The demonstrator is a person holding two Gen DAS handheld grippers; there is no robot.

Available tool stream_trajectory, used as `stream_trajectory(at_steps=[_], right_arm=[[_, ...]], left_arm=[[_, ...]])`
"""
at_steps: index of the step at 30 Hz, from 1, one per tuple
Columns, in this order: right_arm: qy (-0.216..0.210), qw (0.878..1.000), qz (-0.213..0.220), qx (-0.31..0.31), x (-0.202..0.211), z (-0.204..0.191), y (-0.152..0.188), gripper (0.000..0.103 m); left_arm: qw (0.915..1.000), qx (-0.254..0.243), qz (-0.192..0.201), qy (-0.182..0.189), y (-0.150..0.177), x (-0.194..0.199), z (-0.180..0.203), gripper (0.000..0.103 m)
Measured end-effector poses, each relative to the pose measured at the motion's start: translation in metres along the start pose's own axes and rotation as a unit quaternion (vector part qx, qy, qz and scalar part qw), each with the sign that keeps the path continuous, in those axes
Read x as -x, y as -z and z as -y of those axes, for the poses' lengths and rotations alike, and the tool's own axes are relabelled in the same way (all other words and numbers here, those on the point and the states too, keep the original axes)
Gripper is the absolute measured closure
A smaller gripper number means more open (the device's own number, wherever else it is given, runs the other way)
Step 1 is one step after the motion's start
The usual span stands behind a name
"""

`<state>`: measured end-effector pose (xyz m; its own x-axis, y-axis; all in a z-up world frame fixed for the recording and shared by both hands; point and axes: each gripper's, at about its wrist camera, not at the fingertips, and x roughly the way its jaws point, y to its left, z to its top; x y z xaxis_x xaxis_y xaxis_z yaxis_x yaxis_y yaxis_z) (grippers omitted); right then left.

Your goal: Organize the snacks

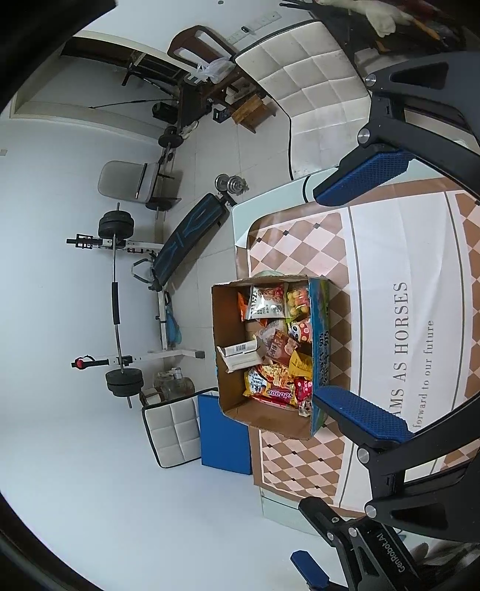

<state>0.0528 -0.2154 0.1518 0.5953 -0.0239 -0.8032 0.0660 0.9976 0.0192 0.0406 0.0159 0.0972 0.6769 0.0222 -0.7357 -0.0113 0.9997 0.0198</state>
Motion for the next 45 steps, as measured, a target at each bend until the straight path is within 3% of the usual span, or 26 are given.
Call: stream_trajectory(at_steps=[45], right_arm=[[-0.001, 1.0, -0.006, 0.004, -0.003, -0.005, 0.004, 0.003]], left_arm=[[0.9999, -0.003, -0.002, 0.011, 0.002, 0.01, 0.011, 0.003]])
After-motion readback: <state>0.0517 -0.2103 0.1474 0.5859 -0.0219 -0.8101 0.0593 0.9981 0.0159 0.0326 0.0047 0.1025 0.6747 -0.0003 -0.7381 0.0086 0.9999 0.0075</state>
